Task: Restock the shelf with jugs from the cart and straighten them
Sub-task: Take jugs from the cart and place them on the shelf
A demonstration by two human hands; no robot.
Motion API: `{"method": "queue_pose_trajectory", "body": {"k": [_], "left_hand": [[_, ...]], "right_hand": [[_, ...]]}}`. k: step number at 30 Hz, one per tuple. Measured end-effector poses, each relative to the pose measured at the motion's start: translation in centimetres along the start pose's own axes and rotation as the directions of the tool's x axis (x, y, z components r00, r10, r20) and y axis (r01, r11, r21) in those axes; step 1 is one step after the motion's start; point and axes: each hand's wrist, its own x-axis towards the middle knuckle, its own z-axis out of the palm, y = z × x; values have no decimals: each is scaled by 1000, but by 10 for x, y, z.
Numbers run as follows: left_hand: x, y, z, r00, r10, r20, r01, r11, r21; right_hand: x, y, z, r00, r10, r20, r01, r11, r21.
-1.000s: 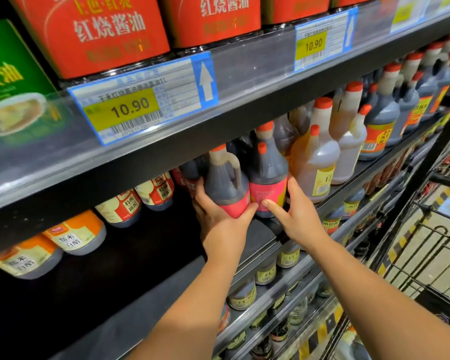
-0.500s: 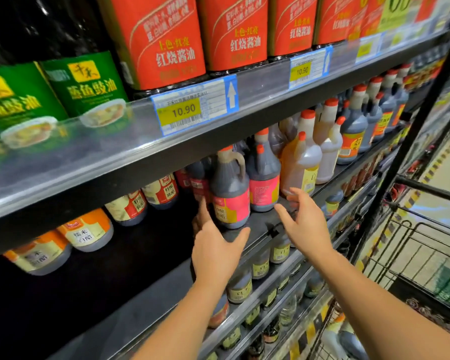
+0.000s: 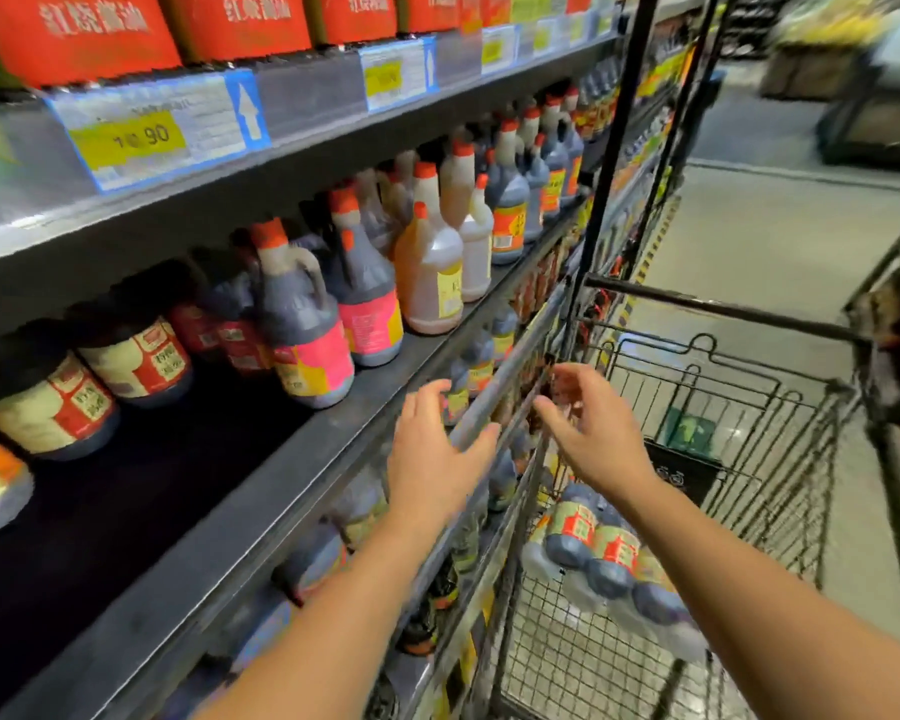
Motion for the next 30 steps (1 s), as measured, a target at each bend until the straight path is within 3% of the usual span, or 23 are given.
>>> {"method": "queue_pose_trajectory", "body": {"k": [5,12,16,23,27,30], "left_hand": [[-1,8,70,975,51,217,-70,994,82],[4,-12,188,894,-75,442,22,992,125],[3,-44,253,810,-202,550,104,973,204],[8,-110,348,700,-420,578,253,902,349],[7,-150,392,644,-516,564,331,854,402],[7,-173,420,617,-582,529,397,811,430]], "right_hand": [[-27,77,-23,972,233,-27,-234,971,-49],[-55,207,-16,835,550,23,-544,830,-128],[-78,271,-3,735,673,80,-658,737,-153],[-102,356,20,590,789,172,-741,613,-274],[-118,382,37,572,814,100,-747,568,-344],[-128,398,53,543,830,128,-763,551,-339]]}}
